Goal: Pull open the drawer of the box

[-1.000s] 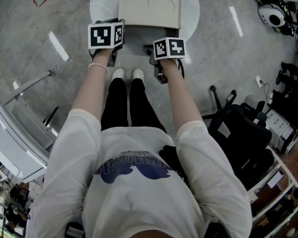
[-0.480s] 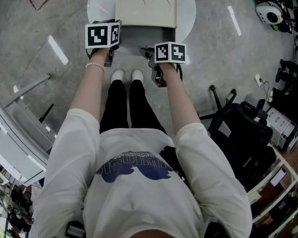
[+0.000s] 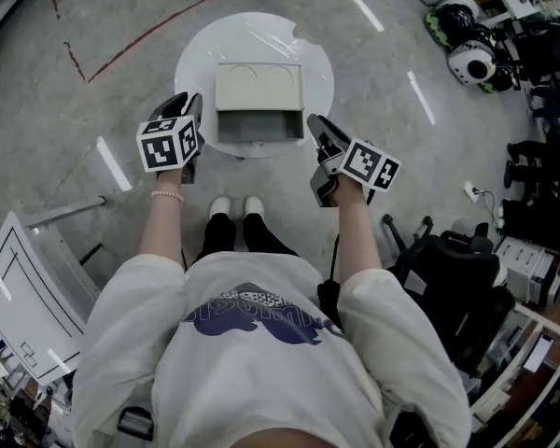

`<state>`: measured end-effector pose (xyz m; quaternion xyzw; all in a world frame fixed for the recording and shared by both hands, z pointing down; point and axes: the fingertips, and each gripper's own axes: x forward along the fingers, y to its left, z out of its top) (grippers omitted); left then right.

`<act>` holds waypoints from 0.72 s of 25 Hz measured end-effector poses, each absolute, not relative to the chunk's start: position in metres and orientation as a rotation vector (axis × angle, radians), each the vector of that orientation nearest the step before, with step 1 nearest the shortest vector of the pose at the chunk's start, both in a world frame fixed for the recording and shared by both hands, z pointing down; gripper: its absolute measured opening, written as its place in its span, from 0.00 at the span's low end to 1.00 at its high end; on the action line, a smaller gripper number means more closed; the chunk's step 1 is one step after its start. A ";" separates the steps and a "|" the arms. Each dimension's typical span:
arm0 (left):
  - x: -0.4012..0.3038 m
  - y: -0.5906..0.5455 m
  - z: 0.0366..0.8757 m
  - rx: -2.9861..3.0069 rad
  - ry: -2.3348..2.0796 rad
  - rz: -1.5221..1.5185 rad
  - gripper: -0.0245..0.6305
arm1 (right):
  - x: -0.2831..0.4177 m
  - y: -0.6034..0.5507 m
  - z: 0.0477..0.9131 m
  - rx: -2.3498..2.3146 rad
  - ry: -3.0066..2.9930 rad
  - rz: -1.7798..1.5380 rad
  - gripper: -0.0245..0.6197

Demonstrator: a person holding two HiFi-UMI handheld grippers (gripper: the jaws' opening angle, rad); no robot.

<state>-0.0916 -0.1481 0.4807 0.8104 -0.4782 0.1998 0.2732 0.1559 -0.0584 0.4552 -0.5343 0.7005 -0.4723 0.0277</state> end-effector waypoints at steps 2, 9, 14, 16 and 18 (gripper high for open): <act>-0.093 -0.140 0.429 2.283 -1.353 0.409 0.18 | 0.161 -0.075 0.396 -1.625 2.198 -1.190 0.18; -0.087 -0.106 0.283 2.556 -1.493 -0.027 0.17 | 0.150 -0.086 0.264 -1.751 2.407 -0.378 0.07; -0.079 -0.091 0.251 2.650 -1.557 -0.119 0.15 | 0.137 -0.076 0.244 -1.773 2.448 -0.174 0.05; -0.077 -0.089 0.249 2.680 -1.573 -0.123 0.14 | 0.130 -0.074 0.242 -1.756 2.475 -0.104 0.04; -0.076 -0.087 0.245 2.712 -1.590 -0.130 0.07 | 0.122 -0.073 0.238 -1.745 2.495 -0.023 0.04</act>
